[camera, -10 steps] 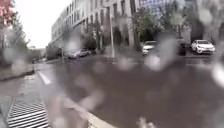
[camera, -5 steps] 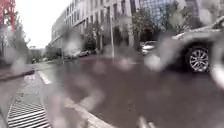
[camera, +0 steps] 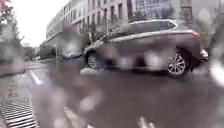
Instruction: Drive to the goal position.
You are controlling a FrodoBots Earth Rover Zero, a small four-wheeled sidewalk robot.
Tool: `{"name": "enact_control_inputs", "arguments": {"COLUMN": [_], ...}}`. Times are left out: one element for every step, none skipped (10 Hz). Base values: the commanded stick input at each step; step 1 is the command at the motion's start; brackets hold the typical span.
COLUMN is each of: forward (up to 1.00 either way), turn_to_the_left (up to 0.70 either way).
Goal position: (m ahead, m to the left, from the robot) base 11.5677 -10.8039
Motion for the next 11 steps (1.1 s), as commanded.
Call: {"name": "enact_control_inputs", "arguments": {"forward": [0.45, 0.25, 0.08, 0.00, 0.00, 0.00, 0.00, 0.00, 0.00, 0.00, 0.00], "turn_to_the_left": [-0.27, -0.98, -0.62, -0.45, -0.45, -0.45, -0.45, -0.45, -0.45, -0.45, -0.45]}}
